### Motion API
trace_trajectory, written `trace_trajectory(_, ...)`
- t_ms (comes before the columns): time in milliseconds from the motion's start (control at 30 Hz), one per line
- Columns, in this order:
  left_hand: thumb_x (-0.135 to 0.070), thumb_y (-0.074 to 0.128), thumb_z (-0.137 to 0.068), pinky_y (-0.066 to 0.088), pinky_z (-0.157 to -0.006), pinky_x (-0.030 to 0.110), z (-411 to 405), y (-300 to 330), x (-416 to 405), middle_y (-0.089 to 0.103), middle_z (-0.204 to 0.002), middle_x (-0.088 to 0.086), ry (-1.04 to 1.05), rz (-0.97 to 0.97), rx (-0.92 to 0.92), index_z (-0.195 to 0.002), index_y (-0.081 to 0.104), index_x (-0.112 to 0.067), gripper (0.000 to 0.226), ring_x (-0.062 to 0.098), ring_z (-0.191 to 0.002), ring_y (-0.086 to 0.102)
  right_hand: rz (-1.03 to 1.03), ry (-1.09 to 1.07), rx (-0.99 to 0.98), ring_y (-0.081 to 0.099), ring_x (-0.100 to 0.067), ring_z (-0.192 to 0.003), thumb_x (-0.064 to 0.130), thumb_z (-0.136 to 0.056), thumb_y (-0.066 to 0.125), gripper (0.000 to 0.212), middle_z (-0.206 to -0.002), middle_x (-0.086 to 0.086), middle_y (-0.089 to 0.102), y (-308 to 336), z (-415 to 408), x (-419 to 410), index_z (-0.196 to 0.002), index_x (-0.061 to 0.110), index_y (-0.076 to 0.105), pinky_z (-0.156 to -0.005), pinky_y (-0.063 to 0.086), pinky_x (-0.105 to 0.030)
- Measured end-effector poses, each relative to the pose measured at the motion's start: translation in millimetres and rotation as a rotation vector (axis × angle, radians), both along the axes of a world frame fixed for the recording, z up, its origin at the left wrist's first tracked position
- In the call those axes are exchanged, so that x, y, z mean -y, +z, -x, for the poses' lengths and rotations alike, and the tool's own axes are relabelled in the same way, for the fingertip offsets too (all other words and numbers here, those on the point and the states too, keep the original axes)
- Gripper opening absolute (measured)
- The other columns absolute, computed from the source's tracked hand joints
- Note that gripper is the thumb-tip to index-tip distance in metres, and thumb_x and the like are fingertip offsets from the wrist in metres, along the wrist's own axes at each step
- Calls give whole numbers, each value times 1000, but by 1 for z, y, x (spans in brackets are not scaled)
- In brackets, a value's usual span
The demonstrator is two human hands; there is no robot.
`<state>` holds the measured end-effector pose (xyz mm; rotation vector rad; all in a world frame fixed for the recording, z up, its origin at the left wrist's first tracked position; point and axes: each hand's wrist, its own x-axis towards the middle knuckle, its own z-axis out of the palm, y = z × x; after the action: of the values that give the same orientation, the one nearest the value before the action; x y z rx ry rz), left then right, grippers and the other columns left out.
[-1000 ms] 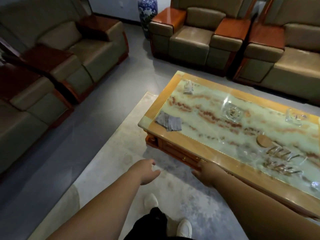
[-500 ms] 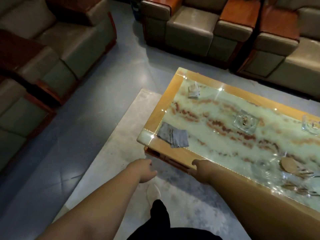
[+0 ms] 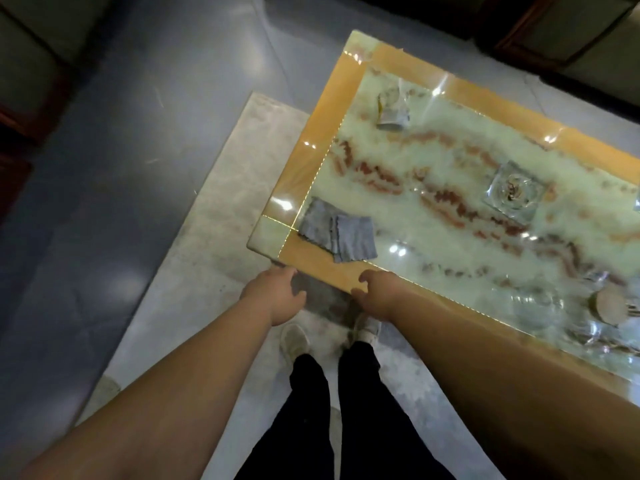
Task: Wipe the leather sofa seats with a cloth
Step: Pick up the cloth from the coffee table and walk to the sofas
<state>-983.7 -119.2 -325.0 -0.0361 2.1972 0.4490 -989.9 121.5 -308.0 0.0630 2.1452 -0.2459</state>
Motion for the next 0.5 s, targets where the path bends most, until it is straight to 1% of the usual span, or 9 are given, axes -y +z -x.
trace_trajectory(100, -54, 55, -99, 46, -111, 46, 12, -38, -5, 45, -156, 9, 8, 9, -3, -157, 40, -23, 67, 32, -139, 47, 9, -70, 17, 55, -31, -131, 49, -104, 50, 53, -145, -11, 57, -43, 20, 1, -148, 19, 49, -109, 46, -39)
trace_trajectory(200, -52, 55, -100, 47, -109, 44, 31, -74, -13, 48, -153, 8, 1, 13, -27, -156, 41, -21, 65, 31, -138, 48, 19, -126, -47, 56, -32, -128, 41, -104, 52, 47, -143, -13, 57, -82, 42, 4, -144, 15, 53, -106, 48, -39)
trace_trajectory(300, -51, 56, -99, 50, -105, 43, 54, -105, -24, 56, -147, 9, -19, 10, -26, -154, 44, -21, 64, 31, -131, 54, 15, -105, -89, 52, -33, -131, 31, -105, 49, 42, -143, -15, 52, -117, 60, 5, -142, 12, 53, -107, 47, -40)
trace_trajectory(333, -51, 56, -99, 51, -104, 43, 63, -113, -29, 57, -145, 10, -26, 10, -34, -153, 46, -21, 63, 32, -129, 56, 4, -100, -112, 51, -34, -132, 32, -104, 50, 42, -142, -15, 50, -128, 65, 3, -142, 14, 52, -106, 46, -41)
trace_trajectory(367, -50, 57, -98, 51, -102, 43, 72, -121, -34, 59, -142, 10, -29, 12, -43, -150, 49, -21, 60, 32, -127, 58, -7, -103, -150, 50, -35, -131, 36, -102, 52, 44, -141, -15, 48, -138, 69, 2, -141, 16, 50, -104, 46, -43)
trace_trajectory(433, -48, 58, -97, 53, -99, 44, 86, -134, -44, 62, -136, 10, -28, 15, -62, -144, 53, -22, 54, 33, -121, 60, -24, -78, -232, 47, -37, -131, 42, -96, 58, 55, -141, -14, 44, -154, 77, -1, -145, 19, 45, -103, 45, -46)
trace_trajectory(500, -47, 58, -97, 53, -99, 45, 92, -146, -55, 58, -138, 11, -32, 31, -82, -145, 52, -22, 54, 33, -122, 59, -27, -34, -265, 45, -39, -131, 43, -92, 65, 70, -144, -14, 40, -168, 85, -4, -152, 24, 34, -102, 45, -46)
